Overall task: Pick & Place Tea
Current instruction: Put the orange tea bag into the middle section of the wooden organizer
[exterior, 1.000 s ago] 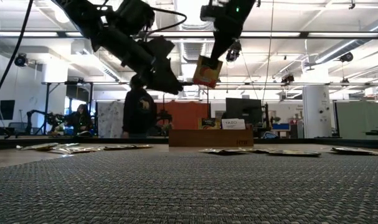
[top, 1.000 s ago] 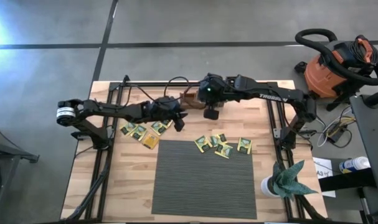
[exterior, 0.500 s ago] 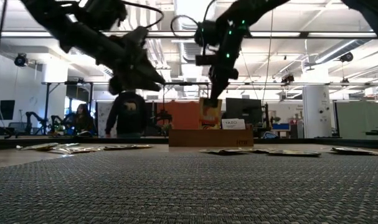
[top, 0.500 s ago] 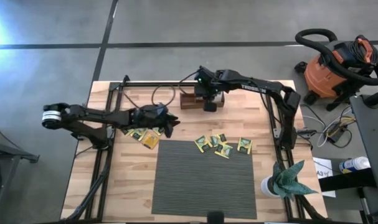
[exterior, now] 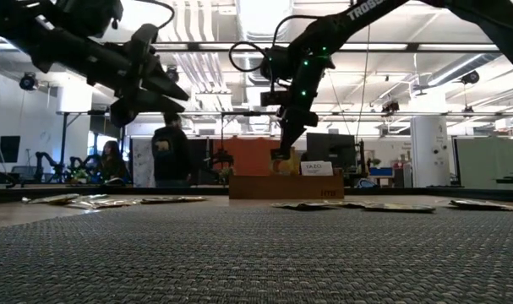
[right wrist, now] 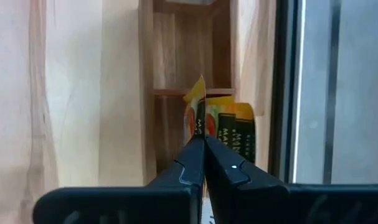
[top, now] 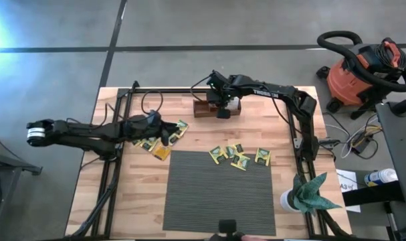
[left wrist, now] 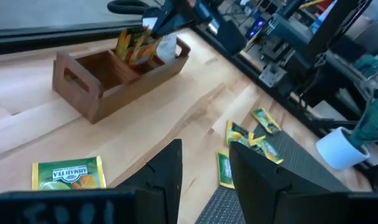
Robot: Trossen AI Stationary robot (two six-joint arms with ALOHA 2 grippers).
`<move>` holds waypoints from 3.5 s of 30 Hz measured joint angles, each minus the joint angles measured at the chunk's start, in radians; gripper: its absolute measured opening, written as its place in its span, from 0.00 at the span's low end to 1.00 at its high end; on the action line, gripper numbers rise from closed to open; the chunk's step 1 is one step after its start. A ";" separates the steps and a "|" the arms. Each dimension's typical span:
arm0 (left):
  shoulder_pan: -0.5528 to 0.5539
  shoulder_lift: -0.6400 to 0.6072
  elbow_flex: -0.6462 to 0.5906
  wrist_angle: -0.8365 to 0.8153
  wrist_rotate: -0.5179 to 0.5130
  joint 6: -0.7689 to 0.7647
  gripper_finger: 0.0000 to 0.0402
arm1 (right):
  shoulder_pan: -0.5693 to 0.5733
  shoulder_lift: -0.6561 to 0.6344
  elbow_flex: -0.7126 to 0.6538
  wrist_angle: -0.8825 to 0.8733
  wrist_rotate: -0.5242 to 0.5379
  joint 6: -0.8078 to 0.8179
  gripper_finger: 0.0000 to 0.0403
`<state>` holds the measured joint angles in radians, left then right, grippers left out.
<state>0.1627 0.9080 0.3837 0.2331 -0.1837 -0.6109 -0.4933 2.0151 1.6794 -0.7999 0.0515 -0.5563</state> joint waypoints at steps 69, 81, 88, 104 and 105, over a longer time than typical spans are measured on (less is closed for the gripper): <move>0.479 0.433 0.234 -0.898 -0.061 -0.019 0.31 | 0.309 -0.153 -0.094 0.036 -0.209 0.715 0.27; 0.477 0.485 0.235 -0.651 0.041 -0.104 0.31 | 0.326 -0.153 -0.094 0.056 -0.153 0.740 0.25; 0.476 0.479 0.231 -0.383 0.208 -0.137 0.31 | 0.326 -0.153 -0.094 0.074 -0.153 0.748 0.26; 0.466 0.241 0.208 -0.750 0.152 -0.145 0.31 | 0.312 -0.150 -0.113 0.306 -0.157 0.877 0.25; 0.463 0.233 0.194 -0.749 0.169 -0.158 0.31 | 0.308 -0.149 -0.116 0.333 -0.157 0.893 0.25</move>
<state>0.6261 1.1415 0.5780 -0.5156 -0.0142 -0.7690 -0.1858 1.8665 1.5630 -0.4665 -0.1052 0.3371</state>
